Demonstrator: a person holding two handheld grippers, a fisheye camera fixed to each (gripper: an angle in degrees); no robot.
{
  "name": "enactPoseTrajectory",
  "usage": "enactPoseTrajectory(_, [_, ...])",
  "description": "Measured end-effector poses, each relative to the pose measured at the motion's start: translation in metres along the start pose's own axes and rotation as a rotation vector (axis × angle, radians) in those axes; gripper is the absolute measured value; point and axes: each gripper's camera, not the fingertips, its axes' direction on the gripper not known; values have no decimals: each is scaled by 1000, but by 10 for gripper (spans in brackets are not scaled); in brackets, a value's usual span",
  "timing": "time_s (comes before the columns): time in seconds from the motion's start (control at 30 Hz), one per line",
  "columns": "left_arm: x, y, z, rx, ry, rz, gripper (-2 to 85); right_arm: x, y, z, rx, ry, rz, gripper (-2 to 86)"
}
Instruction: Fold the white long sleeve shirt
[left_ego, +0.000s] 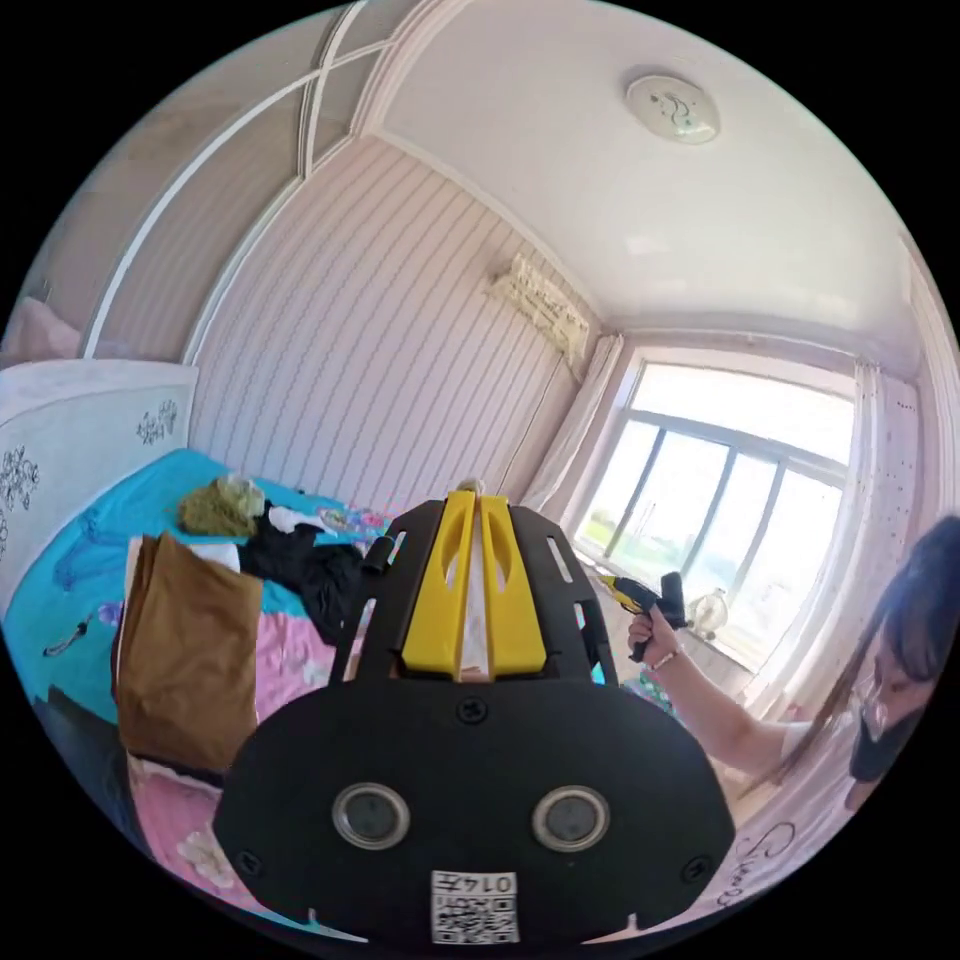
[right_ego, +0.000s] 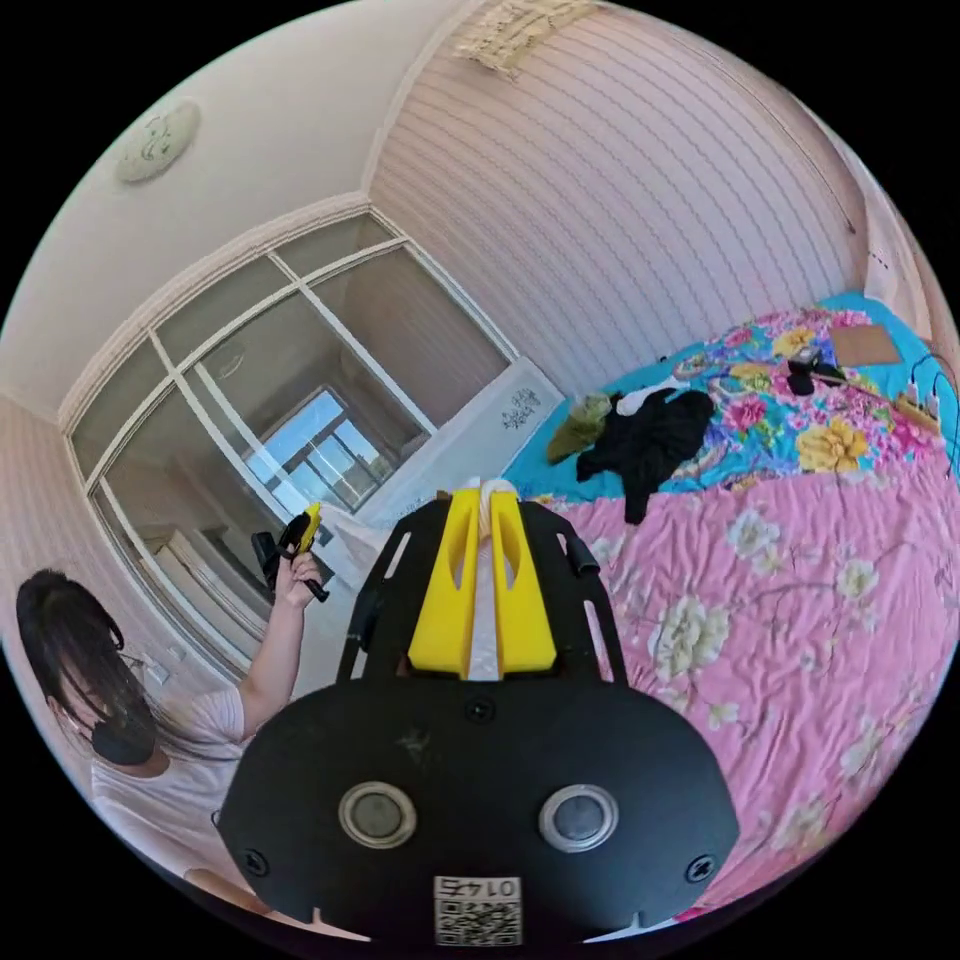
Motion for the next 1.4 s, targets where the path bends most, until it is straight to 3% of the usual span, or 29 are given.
enactPoseTrajectory(0.13, [41,-34,-3,78,-6,105,-10,-76,-72,-82,250,-72,-177,9])
enactPoseTrajectory(0.3, [39,43,43,-78,-7,128,-10,-74,-32,-115,184,86,-194,10])
enactPoseTrajectory(0.5, [-9,242,99,-412,-30,26,-10,43,120,-110,-9,185,65,10])
enactPoseTrajectory(0.6, [-40,395,117,-701,-94,-88,-10,98,215,-96,-167,285,248,9])
enactPoseTrajectory(0.77, [-68,556,123,-1083,-178,-298,-10,168,358,-64,-451,360,634,9])
enactPoseTrajectory(0.97, [-56,551,117,-1008,-143,-266,-10,173,378,-61,-418,341,698,9])
enactPoseTrajectory(1.1, [-25,558,120,-1066,-152,-56,-10,156,367,-57,-453,390,622,11])
enactPoseTrajectory(1.2, [-22,588,119,-1128,-178,-70,-9,156,377,-42,-510,430,625,14])
enactPoseTrajectory(1.4, [5,575,115,-1064,-208,43,0,101,367,-9,-583,708,353,27])
